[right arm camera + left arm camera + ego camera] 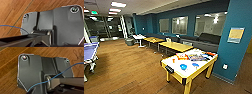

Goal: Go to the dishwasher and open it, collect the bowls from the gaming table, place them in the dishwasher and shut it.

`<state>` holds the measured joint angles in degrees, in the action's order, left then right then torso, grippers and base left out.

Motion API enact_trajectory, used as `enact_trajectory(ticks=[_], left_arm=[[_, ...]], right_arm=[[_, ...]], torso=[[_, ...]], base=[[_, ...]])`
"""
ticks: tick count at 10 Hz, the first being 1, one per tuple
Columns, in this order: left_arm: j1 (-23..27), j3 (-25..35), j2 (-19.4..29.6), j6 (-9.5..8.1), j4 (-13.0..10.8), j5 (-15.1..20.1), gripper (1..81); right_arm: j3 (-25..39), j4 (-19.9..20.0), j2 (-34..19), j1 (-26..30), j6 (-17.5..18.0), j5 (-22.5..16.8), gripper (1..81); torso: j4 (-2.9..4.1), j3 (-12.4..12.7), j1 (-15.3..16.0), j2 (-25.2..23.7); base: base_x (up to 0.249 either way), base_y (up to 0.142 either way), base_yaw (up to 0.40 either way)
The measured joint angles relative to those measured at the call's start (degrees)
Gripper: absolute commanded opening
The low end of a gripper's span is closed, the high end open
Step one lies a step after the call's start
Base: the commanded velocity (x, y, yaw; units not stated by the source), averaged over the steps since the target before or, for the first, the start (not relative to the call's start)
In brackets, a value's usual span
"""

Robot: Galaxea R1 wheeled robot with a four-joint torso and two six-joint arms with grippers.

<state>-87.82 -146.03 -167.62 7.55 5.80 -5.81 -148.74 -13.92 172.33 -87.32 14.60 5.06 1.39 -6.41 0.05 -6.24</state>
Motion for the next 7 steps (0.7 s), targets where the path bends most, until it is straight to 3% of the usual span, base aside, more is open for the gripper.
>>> enact_trajectory(ticks=[7], left_arm=[[0.01, 0.06, -0.32, 0.02, 0.00, -0.05, 81.1]], right_arm=[[-0.02, 0.00, -0.22, 0.04, 0.00, -0.07, 81.1]], torso=[[0.00, 0.00, 0.02, 0.00]], base=[[0.166, 0.000, 0.000]])
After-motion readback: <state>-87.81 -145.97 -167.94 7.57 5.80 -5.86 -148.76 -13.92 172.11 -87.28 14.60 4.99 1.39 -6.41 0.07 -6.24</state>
